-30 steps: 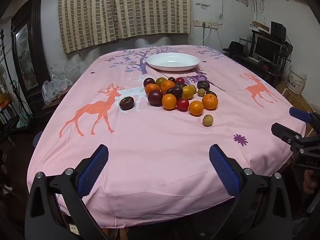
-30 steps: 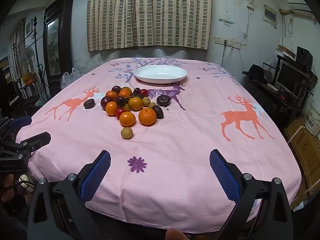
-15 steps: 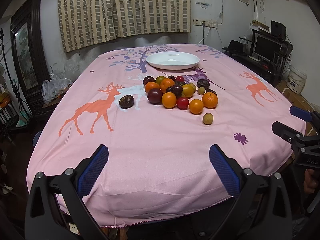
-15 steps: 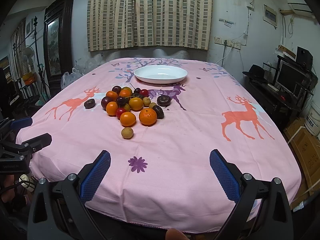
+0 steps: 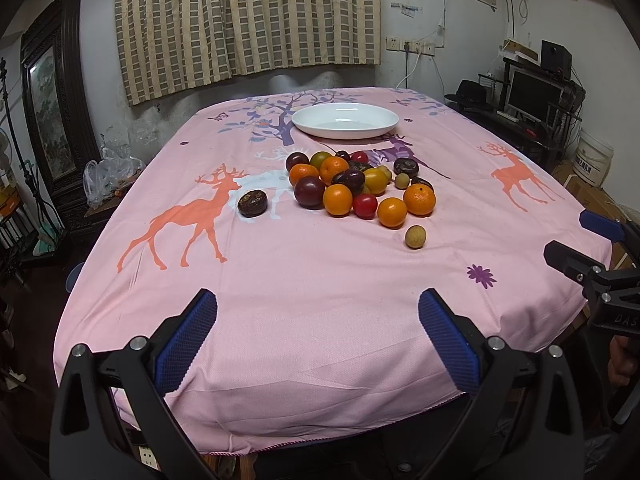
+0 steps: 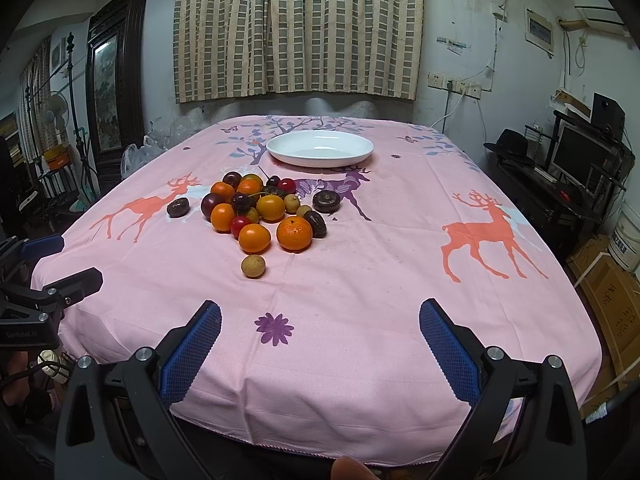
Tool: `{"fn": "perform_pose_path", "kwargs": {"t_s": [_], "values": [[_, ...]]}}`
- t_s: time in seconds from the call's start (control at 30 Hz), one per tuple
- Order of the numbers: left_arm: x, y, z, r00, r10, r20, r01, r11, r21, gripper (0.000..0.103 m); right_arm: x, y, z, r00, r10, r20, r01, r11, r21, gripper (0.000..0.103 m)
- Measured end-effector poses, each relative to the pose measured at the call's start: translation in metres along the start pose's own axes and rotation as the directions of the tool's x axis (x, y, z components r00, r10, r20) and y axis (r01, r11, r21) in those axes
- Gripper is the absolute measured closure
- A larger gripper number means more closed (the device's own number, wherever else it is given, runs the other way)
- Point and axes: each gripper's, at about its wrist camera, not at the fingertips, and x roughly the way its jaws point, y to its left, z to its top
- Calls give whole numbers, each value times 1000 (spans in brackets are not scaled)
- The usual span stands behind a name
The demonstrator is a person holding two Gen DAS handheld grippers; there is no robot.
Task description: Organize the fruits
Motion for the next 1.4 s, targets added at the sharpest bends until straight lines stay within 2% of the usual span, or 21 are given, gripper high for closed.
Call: {"fn": "perform_pose_path", "kwargs": {"t_s": [1.4], "values": [[7,-1,-6,1000,1,-12,-1,1000,-1,4,1,0,0,1000,-1,-6,1,1000,2,4]]}}
